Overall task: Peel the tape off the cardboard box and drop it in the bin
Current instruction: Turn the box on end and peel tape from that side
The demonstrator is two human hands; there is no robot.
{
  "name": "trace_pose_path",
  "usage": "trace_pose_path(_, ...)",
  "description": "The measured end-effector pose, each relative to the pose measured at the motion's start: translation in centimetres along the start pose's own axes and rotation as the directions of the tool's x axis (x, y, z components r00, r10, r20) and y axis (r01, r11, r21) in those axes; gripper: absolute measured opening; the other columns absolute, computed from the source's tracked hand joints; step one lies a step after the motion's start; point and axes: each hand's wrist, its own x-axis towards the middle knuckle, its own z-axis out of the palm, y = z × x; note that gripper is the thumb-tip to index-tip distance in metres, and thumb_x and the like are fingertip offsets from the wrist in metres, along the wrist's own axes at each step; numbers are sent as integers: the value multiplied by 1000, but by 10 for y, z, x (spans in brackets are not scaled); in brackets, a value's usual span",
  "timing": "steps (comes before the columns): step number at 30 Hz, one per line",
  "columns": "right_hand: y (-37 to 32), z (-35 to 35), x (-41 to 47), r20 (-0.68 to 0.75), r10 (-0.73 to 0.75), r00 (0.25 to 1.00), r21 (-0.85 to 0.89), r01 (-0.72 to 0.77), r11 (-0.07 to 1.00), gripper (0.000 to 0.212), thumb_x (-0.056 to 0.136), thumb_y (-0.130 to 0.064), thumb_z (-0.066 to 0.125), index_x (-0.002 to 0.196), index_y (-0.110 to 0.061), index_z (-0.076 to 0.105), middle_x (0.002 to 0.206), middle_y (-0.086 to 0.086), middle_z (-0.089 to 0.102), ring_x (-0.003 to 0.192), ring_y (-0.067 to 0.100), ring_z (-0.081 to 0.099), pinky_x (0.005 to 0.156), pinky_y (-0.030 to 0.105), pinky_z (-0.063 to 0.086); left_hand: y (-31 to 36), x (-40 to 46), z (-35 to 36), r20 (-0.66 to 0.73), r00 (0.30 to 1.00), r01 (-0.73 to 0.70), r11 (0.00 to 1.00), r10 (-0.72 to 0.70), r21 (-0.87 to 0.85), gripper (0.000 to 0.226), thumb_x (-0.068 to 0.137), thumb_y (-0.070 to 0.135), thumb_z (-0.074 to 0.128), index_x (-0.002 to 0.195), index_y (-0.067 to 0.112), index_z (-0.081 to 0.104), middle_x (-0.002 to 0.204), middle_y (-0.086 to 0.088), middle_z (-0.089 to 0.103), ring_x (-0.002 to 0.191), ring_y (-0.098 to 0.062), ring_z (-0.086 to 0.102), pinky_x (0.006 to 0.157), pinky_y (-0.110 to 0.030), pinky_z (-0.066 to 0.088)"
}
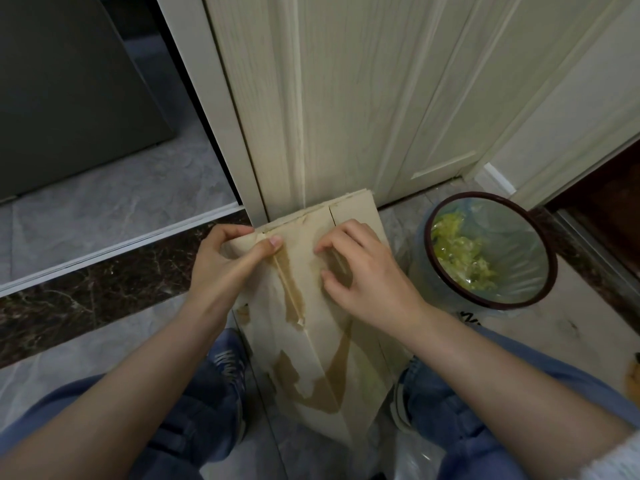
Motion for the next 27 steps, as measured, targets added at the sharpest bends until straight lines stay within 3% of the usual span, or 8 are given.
trace_pose_path(3, -4, 0, -2, -10, -40, 999, 37, 40, 999, 25, 86, -13, 70, 111, -13, 64, 108, -1, 54, 103, 16, 52, 89, 27, 46, 0, 1, 1, -10, 1000, 4, 1000, -5, -23, 45, 73, 41, 83, 109, 20, 70, 113, 8, 64, 98, -1, 56, 76, -27, 45)
trace_pose_path(7, -4, 1, -1, -13, -74, 997, 55, 74, 996, 23, 87, -11, 69, 110, -12, 66, 107, 0, 54, 104, 17, 52, 89, 29, 46, -1, 5, 1, -32, 997, 70, 996, -72, -57, 25, 82, 38, 79, 101, 25, 68, 105, 14, 61, 96, -2, 53, 93, -42, 48)
trace_pose_path(10, -4, 1, 0, 18, -83, 996, 45, 83, 996, 24, 89, -12, 67, 112, -12, 65, 109, 1, 54, 106, 16, 51, 92, 28, 44, -4, 6, -1, -32, 993, 111, 991, -113, -76, 28, 81, 43, 80, 100, 27, 68, 106, 14, 61, 98, -3, 52, 99, -46, 47)
trace_pose_path(12, -5, 2, 1, 37, -88, 995, 36, 86, 996, 23, 90, -13, 66, 113, -13, 64, 110, 0, 52, 107, 15, 50, 93, 27, 44, -4, 6, -2, -31, 991, 128, 988, -131, -86, 37, 74, 50, 82, 100, 28, 68, 108, 13, 61, 99, -4, 52, 97, -46, 47)
trace_pose_path(16, -1, 1, 3, 76, -103, 992, 2, 103, 995, 22, 91, -16, 65, 113, -15, 63, 110, -1, 50, 104, 16, 50, 90, 30, 45, -7, 6, -2, -38, 989, 137, 986, -142, -93, 30, 81, 45, 79, 103, 27, 67, 109, 12, 60, 99, -5, 52, 93, -43, 46)
trace_pose_path(22, 3, 4, 1, 87, -110, 990, -42, 114, 993, 7, 92, -17, 63, 92, -13, 57, 111, 1, 49, 103, 19, 50, 87, 36, 45, -4, 8, -1, -67, 991, 111, 991, -116, -81, 33, 79, 43, 81, 104, 26, 67, 109, 11, 62, 98, -5, 54, 79, -34, 46)
trace_pose_path(24, 4, 4, 1, 50, -101, 994, 19, 101, 995, 14, 91, -14, 65, 105, -11, 61, 115, 1, 52, 108, 18, 52, 92, 36, 46, -4, 9, -1, -78, 991, 105, 991, -112, -85, 34, 78, 43, 82, 103, 25, 68, 111, 9, 64, 101, -8, 56, 80, -34, 46)
trace_pose_path(27, 7, 4, 1, 48, -117, 992, 42, 115, 992, 44, 93, -13, 65, 136, -13, 59, 132, 4, 52, 124, 18, 50, 104, 36, 44, -4, 9, -1, -79, 992, 90, 992, -97, -89, 34, 79, 43, 83, 104, 24, 68, 111, 7, 65, 101, -8, 57, 79, -33, 45)
